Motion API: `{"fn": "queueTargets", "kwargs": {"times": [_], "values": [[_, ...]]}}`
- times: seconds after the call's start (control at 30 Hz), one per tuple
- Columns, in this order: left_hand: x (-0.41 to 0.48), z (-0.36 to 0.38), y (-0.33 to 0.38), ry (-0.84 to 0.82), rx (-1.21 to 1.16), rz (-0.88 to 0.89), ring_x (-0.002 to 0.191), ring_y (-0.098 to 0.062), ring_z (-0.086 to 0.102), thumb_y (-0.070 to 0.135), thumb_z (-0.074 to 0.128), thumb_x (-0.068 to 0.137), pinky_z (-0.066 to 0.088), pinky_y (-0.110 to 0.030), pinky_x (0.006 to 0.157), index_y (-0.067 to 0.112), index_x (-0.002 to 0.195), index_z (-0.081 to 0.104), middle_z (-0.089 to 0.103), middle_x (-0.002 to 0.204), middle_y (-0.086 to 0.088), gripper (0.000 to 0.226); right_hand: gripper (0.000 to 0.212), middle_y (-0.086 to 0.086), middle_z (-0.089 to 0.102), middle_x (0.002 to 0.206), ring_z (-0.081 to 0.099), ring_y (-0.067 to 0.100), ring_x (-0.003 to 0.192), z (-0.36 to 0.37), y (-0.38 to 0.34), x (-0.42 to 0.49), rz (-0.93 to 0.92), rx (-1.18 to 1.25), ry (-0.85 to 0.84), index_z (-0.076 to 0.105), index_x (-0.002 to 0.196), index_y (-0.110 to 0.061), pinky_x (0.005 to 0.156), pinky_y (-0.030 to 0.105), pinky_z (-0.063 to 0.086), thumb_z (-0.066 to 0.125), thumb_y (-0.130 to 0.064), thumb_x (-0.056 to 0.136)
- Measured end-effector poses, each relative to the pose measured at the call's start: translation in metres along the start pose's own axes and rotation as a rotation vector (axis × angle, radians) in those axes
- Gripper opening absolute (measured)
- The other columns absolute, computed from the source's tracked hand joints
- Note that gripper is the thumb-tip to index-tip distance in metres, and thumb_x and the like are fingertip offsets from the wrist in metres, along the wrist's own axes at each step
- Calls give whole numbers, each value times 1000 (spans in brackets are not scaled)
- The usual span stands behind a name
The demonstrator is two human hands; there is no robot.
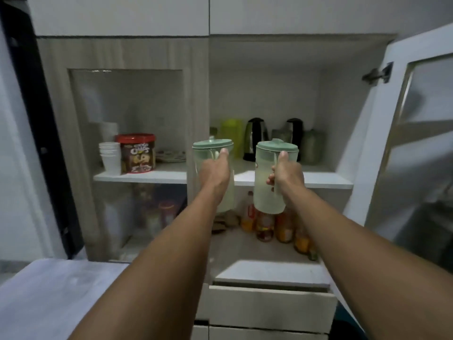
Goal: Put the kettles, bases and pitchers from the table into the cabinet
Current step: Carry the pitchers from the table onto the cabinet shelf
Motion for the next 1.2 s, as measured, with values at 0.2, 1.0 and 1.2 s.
{"fn": "queueTargets", "kwargs": {"times": [0.2, 1.0, 1.2], "values": [[83, 110, -1, 47, 14, 22, 64, -19, 48, 47, 52, 96, 38, -30, 60, 15, 63, 49, 54, 72, -4, 46, 51, 5, 56, 68, 55, 18, 60, -24, -10, 129, -23, -3, -47, 57, 83, -11, 58, 31, 41, 28, -47, 105], [448, 192, -95, 248, 466, 5, 118, -40, 57, 15, 27, 106, 46, -42, 92, -2, 134, 49, 57, 129, -28, 39, 50, 15, 54, 74, 50, 21, 52, 237, 52, 455, 6, -23, -245, 55, 86, -2, 37, 18, 41, 32, -43, 106], [477, 202, -104, 285, 548, -59, 128, -46, 46, 17, 23, 106, 38, -45, 104, 11, 144, 40, 50, 140, -25, 42, 52, 10, 54, 71, 53, 27, 62, 252, 52, 478, -50, -13, -258, 53, 67, -14, 71, 40, 49, 33, -42, 105]]}}
Point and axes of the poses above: each hand's wrist, its own x-axis towards the middle knuckle, its own z-axis out of the palm, y = z × x, the point moved 3 cm from there along x, towards the middle knuckle
